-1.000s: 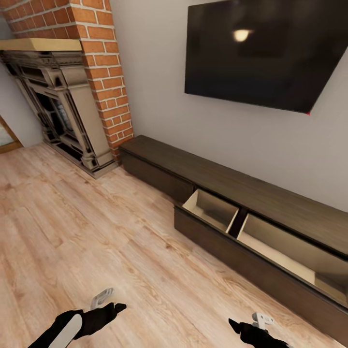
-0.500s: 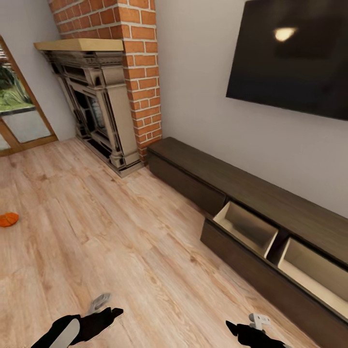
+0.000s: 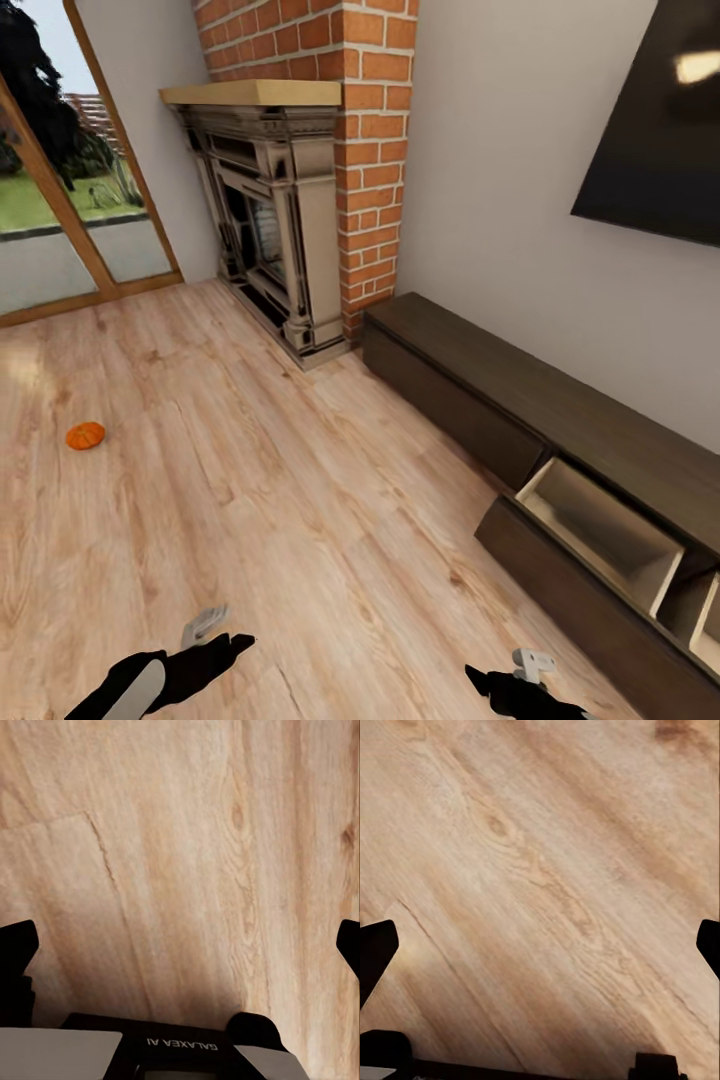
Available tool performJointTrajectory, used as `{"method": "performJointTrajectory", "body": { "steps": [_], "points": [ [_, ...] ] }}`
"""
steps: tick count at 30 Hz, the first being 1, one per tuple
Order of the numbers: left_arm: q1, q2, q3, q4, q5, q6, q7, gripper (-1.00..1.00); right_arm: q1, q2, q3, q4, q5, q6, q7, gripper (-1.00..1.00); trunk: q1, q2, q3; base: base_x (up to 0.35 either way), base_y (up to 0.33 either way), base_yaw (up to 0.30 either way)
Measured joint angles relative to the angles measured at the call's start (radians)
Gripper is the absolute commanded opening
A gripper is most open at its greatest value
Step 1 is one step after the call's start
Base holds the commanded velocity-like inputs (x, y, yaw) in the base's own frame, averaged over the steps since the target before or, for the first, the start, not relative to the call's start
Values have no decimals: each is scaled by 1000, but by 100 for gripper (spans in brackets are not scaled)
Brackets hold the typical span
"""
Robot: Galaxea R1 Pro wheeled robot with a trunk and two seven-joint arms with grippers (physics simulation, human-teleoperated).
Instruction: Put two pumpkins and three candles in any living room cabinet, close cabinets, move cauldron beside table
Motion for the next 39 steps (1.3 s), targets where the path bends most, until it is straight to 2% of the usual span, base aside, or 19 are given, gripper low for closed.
{"method": "performJointTrajectory", "body": {
  "steps": [12, 30, 39],
  "points": [
    [0, 1, 0, 11, 1, -14, 1, 100, 0, 6, 1, 1, 1, -14, -1, 100, 0, 0, 0, 315, 138, 292],
    [0, 1, 1, 13, 1, -13, 2, 100, 0, 13, 0, 2, 1, -29, 0, 100, 0, 0, 0, 294, 220, 290],
    [0, 1, 0, 13, 1, -13, 7, 100, 0, 11, -1, 1, 1, -29, 15, 100, 0, 0, 0, 292, 227, 46]
  ]
}}
